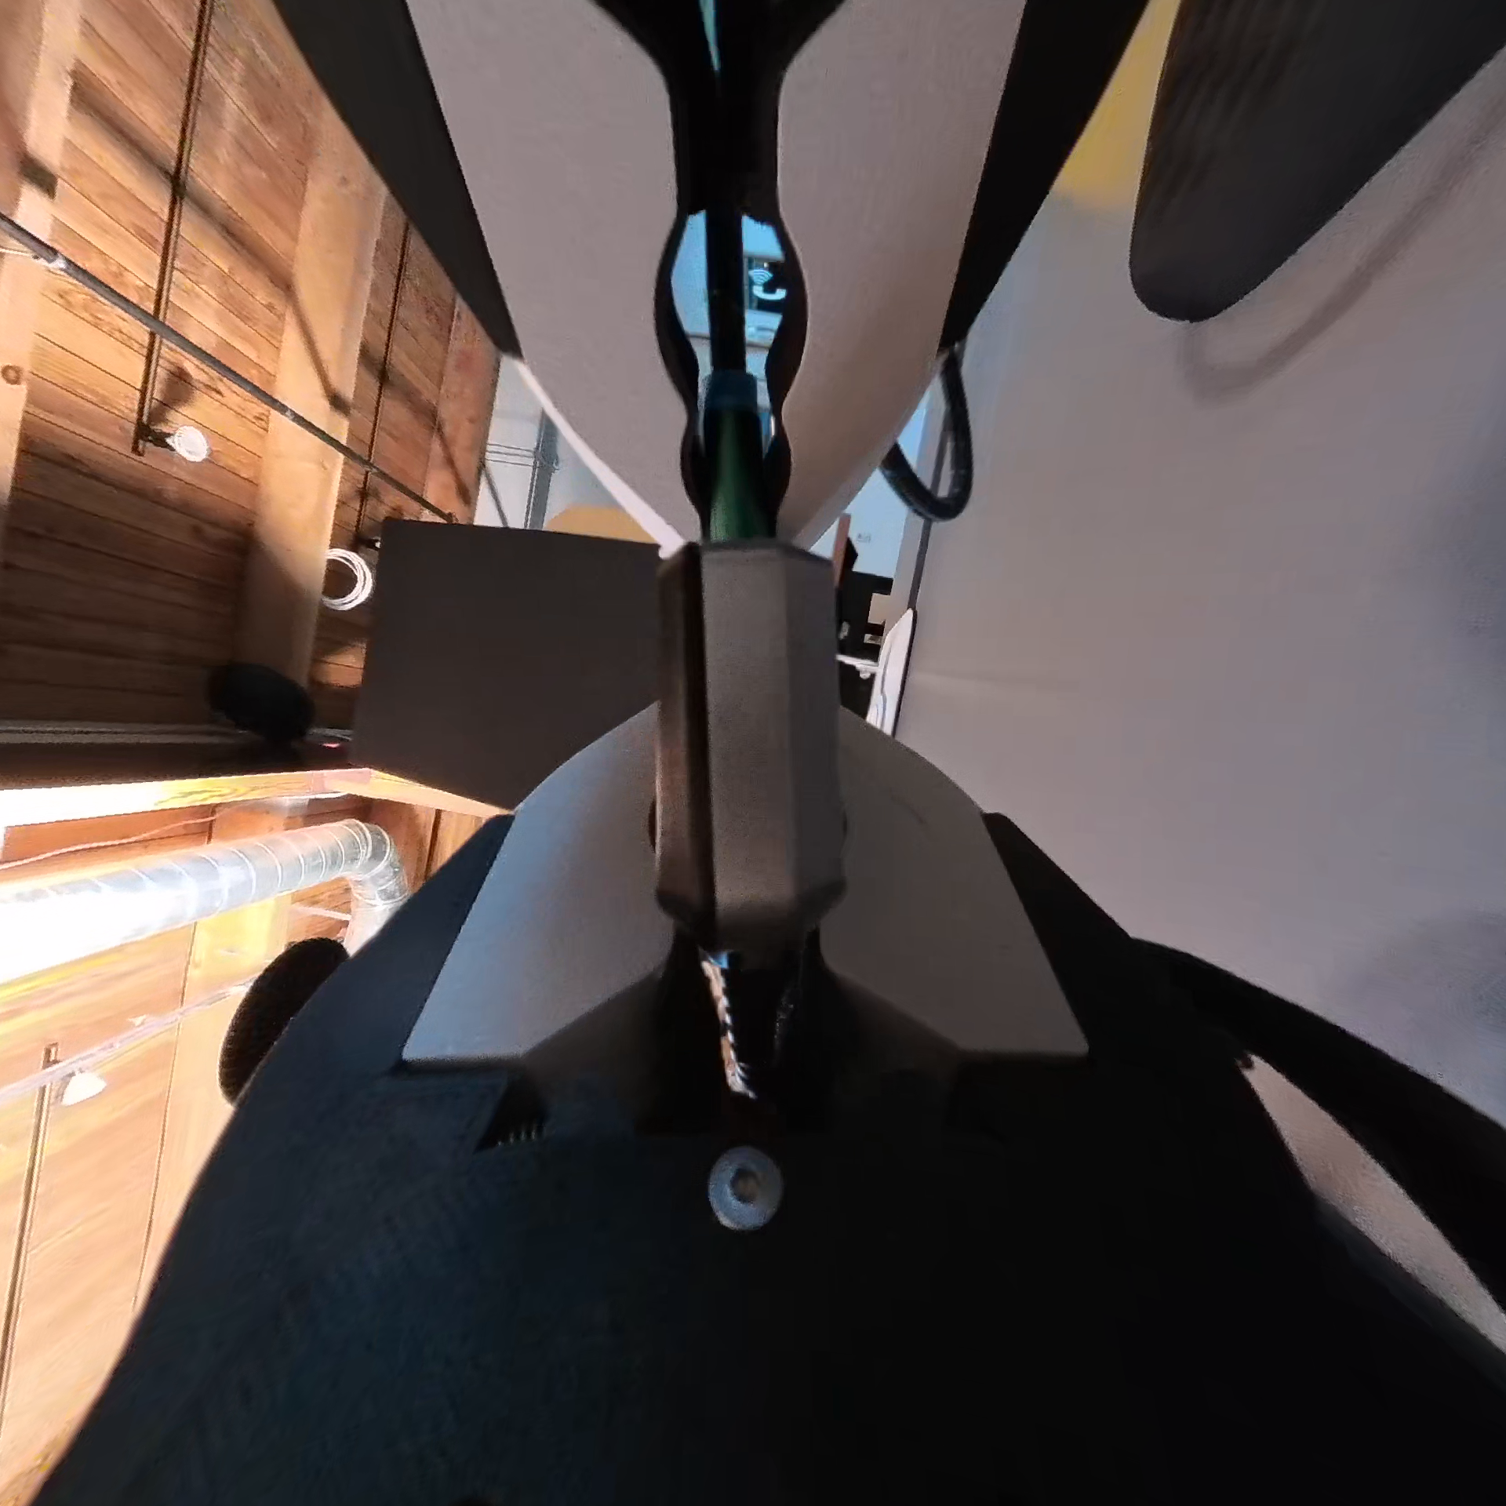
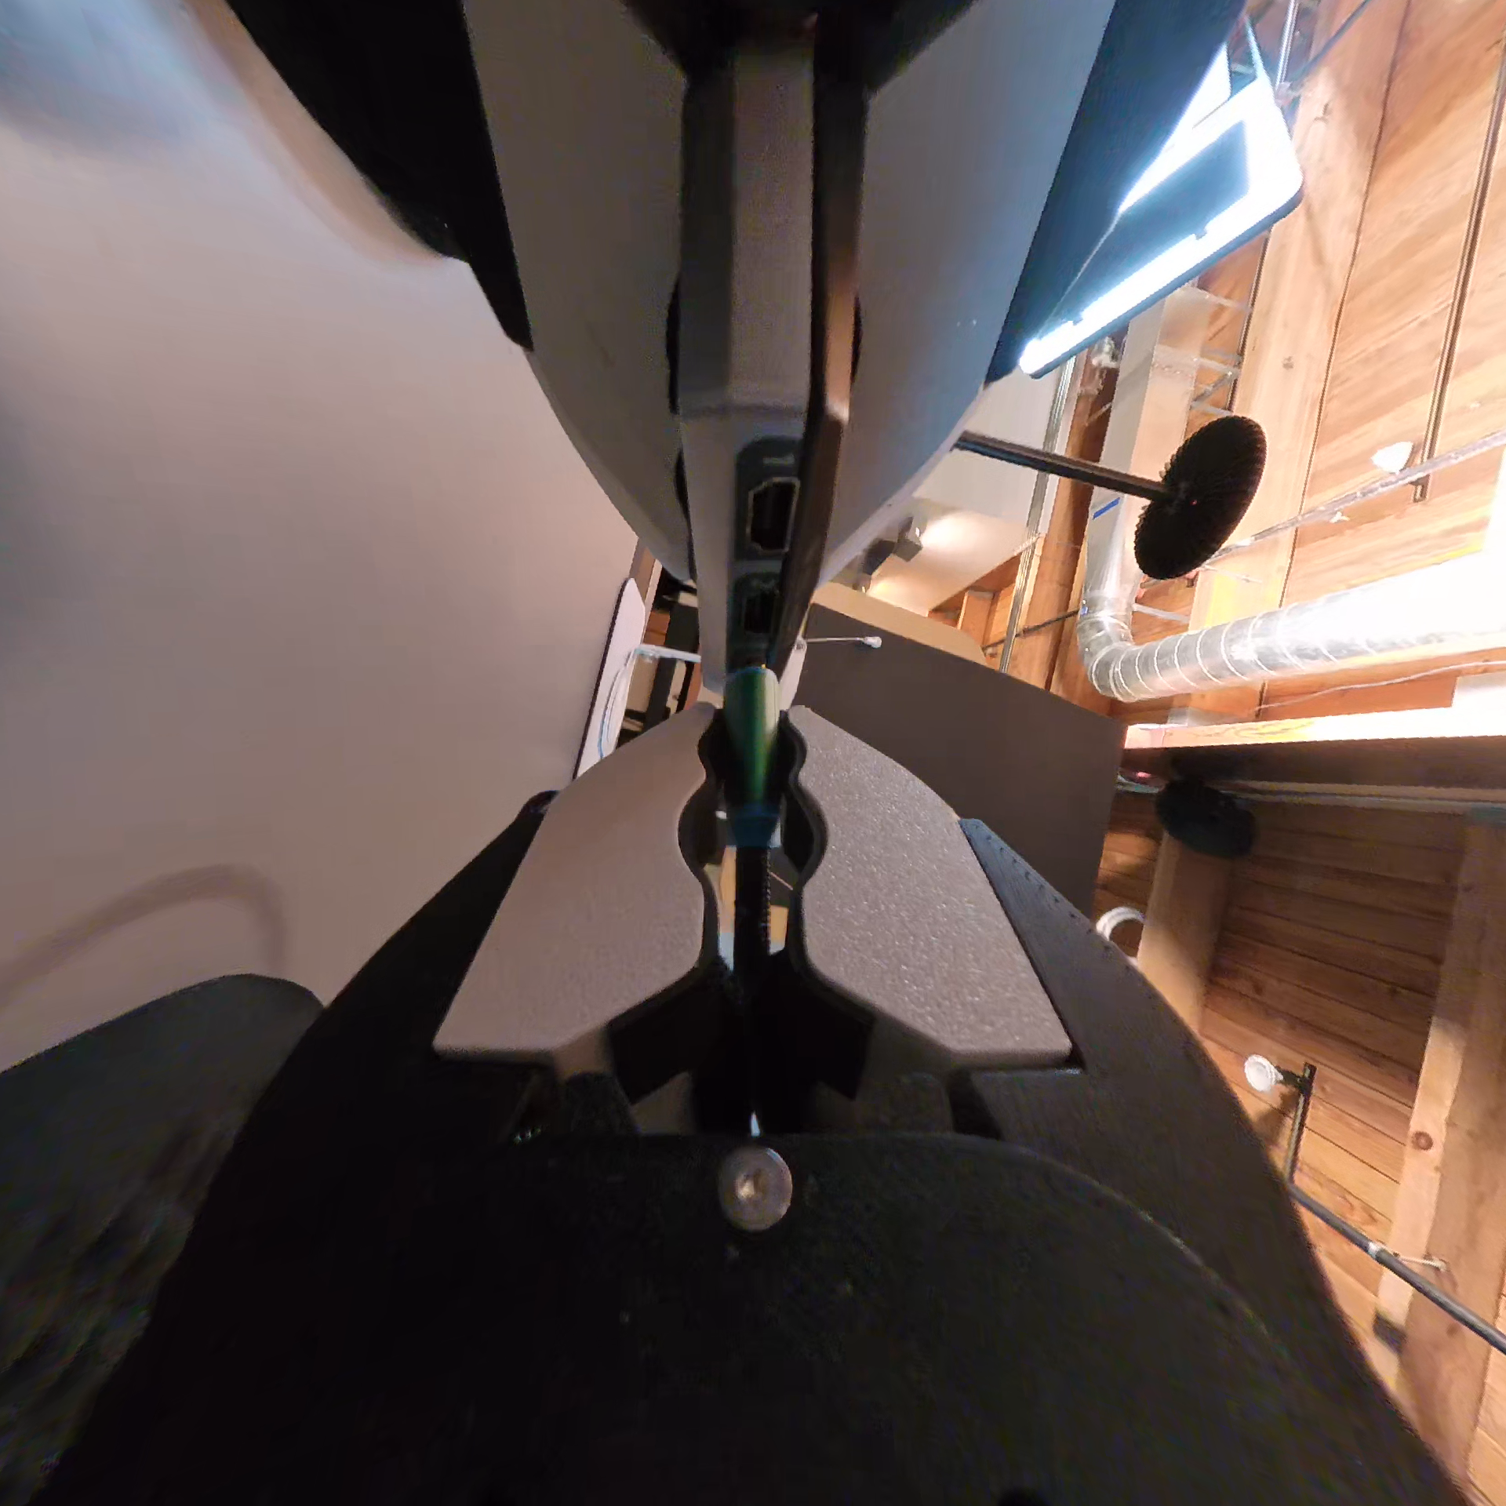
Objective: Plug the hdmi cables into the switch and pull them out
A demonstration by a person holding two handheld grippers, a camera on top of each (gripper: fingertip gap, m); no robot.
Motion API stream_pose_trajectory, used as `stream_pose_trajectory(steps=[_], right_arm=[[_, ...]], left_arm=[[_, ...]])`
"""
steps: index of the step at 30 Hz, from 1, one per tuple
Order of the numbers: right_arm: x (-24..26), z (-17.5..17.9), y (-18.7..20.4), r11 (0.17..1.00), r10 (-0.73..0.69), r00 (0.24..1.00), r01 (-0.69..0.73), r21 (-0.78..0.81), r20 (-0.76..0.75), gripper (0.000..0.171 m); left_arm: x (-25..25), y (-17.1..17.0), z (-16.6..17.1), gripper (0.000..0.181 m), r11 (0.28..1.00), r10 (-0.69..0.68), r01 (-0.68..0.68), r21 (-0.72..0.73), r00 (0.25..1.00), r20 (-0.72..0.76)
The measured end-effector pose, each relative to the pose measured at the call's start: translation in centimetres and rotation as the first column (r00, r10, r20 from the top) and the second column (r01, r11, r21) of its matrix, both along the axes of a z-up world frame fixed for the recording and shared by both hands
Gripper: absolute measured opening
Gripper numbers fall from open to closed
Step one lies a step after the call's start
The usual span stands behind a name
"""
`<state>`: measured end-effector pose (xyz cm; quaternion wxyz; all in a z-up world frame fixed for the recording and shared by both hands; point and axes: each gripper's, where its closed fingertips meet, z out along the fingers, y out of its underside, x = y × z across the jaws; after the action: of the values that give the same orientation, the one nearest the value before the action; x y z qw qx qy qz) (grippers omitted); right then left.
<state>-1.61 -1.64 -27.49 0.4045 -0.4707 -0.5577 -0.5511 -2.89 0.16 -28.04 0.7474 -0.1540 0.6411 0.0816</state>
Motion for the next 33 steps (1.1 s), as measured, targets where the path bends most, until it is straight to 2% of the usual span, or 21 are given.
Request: stream_pose_trajectory(steps=[7, 14, 22, 24, 27, 30, 32, 33], right_arm=[[0.1, 1.2, -0.2, 1.000, 0.018, 1.000, -0.018, -0.009, -0.020, 0.011], [0.3, 1.3, -0.7, 1.000, -0.002, 1.000, 0.002, -0.009, -0.020, 0.011], [0.2, 2.2, -1.7, 0.998, 0.044, 0.999, -0.044, -0.053, 0.003, 0.011], [0.3, 2.2, -1.6, 0.999, 0.010, 1.000, -0.010, -0.049, 0.000, 0.011], [0.9, 0.8, -0.9, 0.987, -0.158, 0.987, 0.158, -0.020, -0.010, 0.011], [0.9, 0.4, -1.2, 0.985, -0.170, 0.985, 0.169, -0.028, -0.039, 0.011], [0.7, 0.9, -1.6, 0.993, -0.108, 0.994, 0.107, -0.040, -0.008, 0.011], [0.4, 1.2, -1.9, 0.997, -0.044, 0.998, 0.041, -0.060, -0.054, 0.011]], left_arm=[[0.1, 0.1, 1.0, 0.023, 0.999, 0.011, -0.008, -0.053, 0.998, 0.064], [0.4, -0.4, 1.2, 0.023, 0.998, 0.005, 0.000, -0.064, 0.997, 0.080], [0.3, -1.2, 1.9, 0.023, 0.998, -0.029, 0.036, -0.053, 0.991, 0.133], [0.3, -1.0, 1.8, 0.023, 0.997, -0.022, 0.031, -0.071, 0.992, 0.128], [0.5, -0.2, 0.5, 0.023, 0.996, -0.007, 0.012, -0.083, 0.998, 0.058], [0.6, -0.5, 0.1, 0.023, 0.995, -0.014, 0.017, -0.096, 0.999, 0.040], [0.6, -1.1, 0.6, 0.024, 0.996, -0.039, 0.044, -0.084, 0.997, 0.067], [0.5, -1.5, 1.1, 0.024, 0.994, -0.065, 0.073, -0.082, 0.994, 0.092]])
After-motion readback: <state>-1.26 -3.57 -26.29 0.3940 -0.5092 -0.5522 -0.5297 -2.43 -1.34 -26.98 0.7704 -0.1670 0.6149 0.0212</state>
